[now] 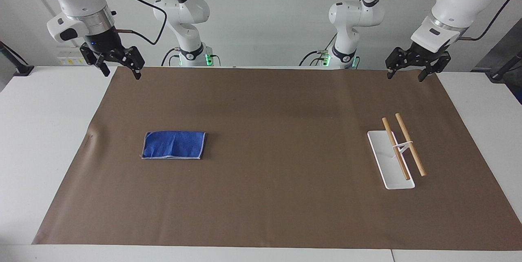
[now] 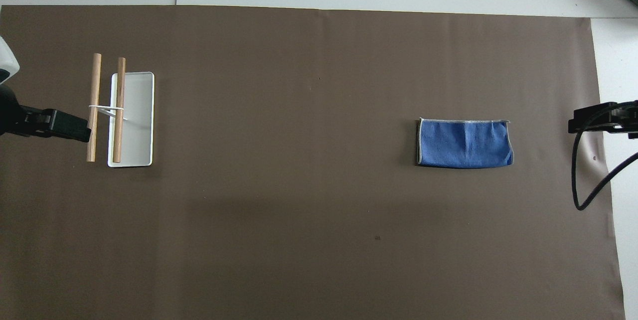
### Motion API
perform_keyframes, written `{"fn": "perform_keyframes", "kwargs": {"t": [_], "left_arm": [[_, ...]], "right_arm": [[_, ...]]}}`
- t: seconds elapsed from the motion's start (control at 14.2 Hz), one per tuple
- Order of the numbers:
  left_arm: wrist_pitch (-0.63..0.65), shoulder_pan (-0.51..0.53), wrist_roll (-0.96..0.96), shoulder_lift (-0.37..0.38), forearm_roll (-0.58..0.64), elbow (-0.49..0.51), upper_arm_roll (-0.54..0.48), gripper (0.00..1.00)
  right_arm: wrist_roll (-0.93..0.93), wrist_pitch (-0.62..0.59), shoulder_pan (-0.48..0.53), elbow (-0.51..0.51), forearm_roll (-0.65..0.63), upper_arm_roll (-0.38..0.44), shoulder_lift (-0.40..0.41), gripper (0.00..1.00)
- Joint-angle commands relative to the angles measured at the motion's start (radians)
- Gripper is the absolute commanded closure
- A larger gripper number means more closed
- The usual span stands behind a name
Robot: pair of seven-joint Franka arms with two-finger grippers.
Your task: Right arm passes towel to left arm to hang
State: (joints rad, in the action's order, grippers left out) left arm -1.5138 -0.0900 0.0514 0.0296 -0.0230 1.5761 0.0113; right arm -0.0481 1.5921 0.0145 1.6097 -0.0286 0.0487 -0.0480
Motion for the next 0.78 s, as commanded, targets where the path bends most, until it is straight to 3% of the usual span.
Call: {"fn": "perform_keyframes", "kwargs": {"t": [0.0, 0.56, 0.71], "left_arm": [[0.01, -0.001, -0.013, 0.02, -0.005, 0.015, -0.01, 0.0], [0.01, 0.021, -0.012, 0.02, -0.005, 0.015, -0.021, 0.0], [0.01, 0.021, -0.013, 0.02, -0.005, 0.015, -0.021, 0.0]], "right_arm": [[-0.01, 0.022, 0.005, 0.027, 0.015, -0.006, -0.018, 0.0], [-0.018, 0.031, 0.002, 0.035, 0.013, -0.006, -0.016, 0.0], [-0.018, 0.095, -0.007, 0.082, 0.013, -0.006, -0.015, 0.0]]}}
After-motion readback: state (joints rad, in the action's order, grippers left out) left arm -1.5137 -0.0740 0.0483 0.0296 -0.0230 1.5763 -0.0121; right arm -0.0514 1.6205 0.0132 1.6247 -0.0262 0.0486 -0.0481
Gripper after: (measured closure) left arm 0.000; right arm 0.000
